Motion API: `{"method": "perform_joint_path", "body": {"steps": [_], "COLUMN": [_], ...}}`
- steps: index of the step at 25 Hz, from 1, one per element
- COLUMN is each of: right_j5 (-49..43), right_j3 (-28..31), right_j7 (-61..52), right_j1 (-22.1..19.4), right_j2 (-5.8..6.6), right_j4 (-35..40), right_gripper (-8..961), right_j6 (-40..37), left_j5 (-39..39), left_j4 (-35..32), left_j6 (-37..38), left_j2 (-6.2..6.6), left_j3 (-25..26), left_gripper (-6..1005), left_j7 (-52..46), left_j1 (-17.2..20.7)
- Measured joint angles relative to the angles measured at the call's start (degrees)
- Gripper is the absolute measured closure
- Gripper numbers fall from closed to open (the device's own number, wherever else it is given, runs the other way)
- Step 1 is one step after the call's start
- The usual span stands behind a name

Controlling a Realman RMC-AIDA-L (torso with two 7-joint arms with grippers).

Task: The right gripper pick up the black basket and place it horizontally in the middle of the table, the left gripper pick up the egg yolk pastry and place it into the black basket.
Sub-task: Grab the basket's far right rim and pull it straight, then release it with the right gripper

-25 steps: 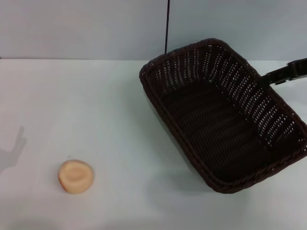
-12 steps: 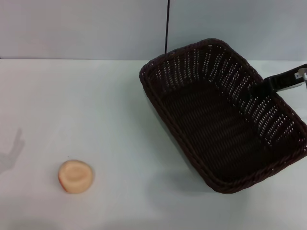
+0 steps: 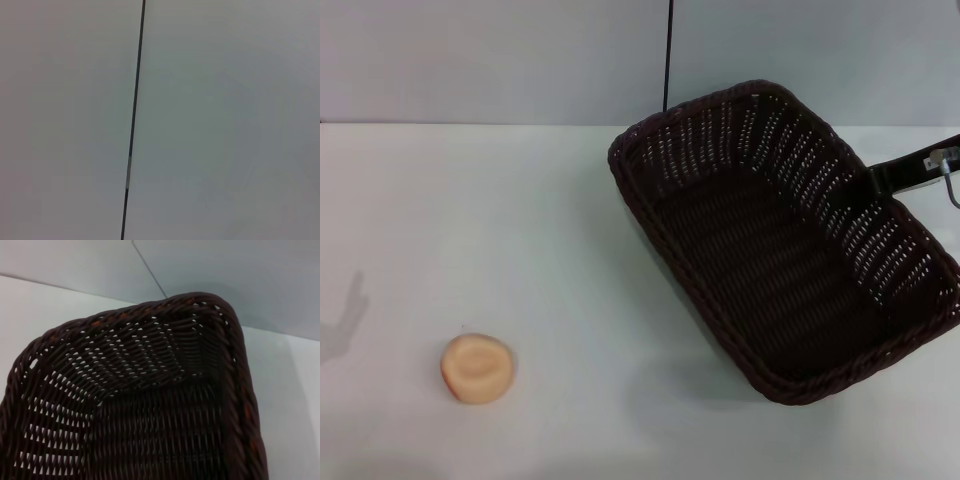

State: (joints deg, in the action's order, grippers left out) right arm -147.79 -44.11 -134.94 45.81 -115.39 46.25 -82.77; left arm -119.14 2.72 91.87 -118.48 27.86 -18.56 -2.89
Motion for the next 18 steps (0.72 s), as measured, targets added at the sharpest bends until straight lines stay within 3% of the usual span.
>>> {"method": "perform_joint_path", "body": {"steps": [4, 6, 11, 18], "right_j5": [0.13, 1.70, 6.38, 9.17], "right_j3": [-0.07, -0.13, -2.91, -9.25], "right_j7": [1.28, 4.82, 15.73, 28.04], "right_j1": [-0.49, -1.48, -2.12, -0.91], "right_j2": [-0.22, -0.79, -1.52, -1.52], "right_j4": [1.44, 5.59, 12.13, 13.70], "right_gripper": [742, 814, 816, 814], "right_j6": [-0.07, -1.40, -5.88, -5.83], "left_j5": [0.24, 0.26, 0.12, 0.01], "left_j4": [0.09, 0.10, 0.18, 0.20], "left_j6": [0.14, 0.26, 0.70, 3.81], "left_j2": [0.00, 0.00, 0.04, 0.04], "left_j3": [0.00, 0.00, 0.00, -0.01], "left_gripper": [156, 156, 156, 155], "left_j7": [-0.12, -0.15, -0.20, -0.23], "left_j1": [0.00, 0.03, 0.43, 1.90]}}
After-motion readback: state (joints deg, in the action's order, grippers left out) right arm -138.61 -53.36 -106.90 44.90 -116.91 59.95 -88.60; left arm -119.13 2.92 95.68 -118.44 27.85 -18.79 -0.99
